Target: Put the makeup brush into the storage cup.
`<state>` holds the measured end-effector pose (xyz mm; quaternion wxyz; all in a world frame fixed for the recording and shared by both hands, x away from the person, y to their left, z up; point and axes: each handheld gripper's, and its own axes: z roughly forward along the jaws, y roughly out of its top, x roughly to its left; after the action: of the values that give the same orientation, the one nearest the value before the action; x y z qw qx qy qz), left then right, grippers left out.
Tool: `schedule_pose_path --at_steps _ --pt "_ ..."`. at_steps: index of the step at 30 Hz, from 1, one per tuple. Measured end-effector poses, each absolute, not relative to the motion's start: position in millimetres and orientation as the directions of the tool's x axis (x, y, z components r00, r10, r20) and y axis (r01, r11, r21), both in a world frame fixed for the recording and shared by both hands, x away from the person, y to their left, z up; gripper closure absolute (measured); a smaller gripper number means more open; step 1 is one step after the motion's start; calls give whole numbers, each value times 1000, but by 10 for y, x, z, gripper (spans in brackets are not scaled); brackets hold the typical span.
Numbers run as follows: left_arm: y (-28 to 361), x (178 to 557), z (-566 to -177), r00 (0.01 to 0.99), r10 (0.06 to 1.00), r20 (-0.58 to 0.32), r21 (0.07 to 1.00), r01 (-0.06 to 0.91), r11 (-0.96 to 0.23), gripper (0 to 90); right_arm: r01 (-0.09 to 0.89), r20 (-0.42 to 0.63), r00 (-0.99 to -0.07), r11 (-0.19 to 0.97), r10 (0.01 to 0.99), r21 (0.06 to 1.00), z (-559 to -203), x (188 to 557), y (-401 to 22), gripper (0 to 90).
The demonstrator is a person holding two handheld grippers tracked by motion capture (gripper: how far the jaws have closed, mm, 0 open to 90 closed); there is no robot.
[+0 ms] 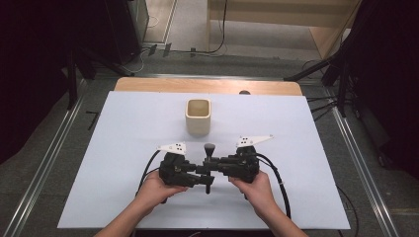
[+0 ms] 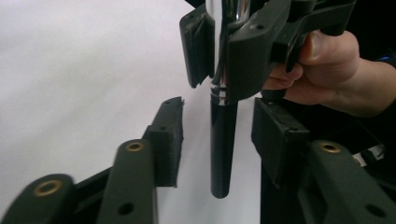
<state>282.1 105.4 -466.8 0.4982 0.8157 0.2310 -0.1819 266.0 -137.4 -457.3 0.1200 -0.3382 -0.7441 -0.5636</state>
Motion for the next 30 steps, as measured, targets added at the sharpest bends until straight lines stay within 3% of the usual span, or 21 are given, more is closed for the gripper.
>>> schedule_pose_path --at_steps 13,30 --pt "1066 2813 -4645 821 188 -538 725 565 -393 720 657 584 -729 126 356 743 -4620 2651 -1322 779" --pt "1090 2832 -4645 803 198 -562 722 593 -357 789 658 598 -724 84 343 748 -4619 2651 -1351 779"
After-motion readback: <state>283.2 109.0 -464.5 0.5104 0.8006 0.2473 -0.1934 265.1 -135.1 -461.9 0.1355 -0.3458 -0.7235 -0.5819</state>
